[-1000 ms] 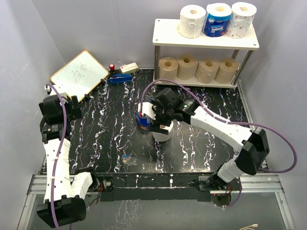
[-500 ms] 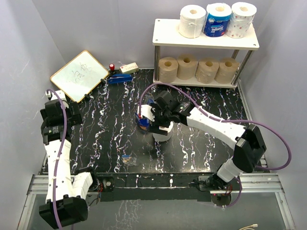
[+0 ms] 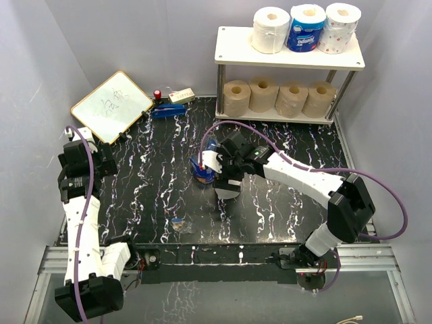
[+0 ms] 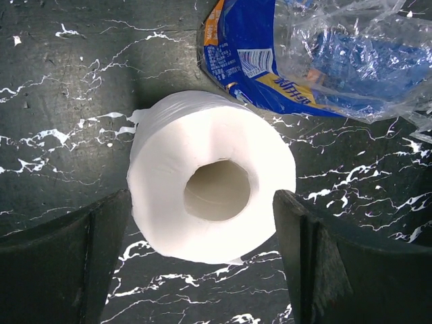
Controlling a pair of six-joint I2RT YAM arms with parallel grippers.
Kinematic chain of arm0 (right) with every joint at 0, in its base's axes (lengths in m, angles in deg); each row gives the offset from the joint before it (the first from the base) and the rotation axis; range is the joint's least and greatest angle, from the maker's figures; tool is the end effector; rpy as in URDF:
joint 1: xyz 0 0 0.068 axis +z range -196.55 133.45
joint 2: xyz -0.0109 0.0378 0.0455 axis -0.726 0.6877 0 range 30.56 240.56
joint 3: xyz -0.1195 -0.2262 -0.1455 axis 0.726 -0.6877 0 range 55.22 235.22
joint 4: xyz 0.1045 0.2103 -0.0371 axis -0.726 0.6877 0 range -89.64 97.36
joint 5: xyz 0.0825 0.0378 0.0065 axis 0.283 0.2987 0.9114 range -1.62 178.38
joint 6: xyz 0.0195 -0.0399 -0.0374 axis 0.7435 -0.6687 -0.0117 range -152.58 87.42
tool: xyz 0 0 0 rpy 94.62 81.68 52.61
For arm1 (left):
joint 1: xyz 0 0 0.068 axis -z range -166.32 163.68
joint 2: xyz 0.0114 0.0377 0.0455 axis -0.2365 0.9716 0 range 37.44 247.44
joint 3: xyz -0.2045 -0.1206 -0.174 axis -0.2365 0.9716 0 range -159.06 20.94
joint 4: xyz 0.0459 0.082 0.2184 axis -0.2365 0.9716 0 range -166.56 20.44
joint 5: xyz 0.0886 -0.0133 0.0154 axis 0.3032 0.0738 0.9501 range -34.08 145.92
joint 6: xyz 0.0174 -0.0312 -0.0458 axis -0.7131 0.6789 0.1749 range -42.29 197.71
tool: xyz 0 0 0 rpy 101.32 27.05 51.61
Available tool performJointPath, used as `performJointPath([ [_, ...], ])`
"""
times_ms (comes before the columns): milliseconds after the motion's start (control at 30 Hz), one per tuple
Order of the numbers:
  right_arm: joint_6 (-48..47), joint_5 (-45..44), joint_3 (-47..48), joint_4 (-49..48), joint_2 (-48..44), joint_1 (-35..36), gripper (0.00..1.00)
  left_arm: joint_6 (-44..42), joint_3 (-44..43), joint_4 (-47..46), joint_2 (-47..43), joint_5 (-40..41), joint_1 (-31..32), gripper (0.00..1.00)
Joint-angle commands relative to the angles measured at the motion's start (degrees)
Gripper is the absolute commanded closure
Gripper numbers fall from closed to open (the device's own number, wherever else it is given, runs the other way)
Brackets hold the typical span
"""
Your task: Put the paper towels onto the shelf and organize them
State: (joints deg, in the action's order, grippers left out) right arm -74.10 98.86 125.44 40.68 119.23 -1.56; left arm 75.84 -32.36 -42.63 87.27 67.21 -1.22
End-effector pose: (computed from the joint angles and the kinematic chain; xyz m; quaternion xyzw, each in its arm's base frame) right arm 0.2070 0.2176 0.2887 -0.6751 0.6816 0.0961 0.2652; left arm 0.1426 0.0465 0.3472 -0.1465 0.8527 0.1565 0.4763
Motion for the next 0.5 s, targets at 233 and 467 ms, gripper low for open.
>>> performJointPath([
  [233,-0.7,1.4,-0.3,-3.5,-0.3,-0.6,0.19,0.8,1.0,0.3,-0.4,-1.5,-0.8,0.02],
  [467,-0.6,3.9,1.2,-0.8,0.8,-0.6,0.33,0.9,1.3,0.0,-0.2,-1.9,-1.0,0.02],
])
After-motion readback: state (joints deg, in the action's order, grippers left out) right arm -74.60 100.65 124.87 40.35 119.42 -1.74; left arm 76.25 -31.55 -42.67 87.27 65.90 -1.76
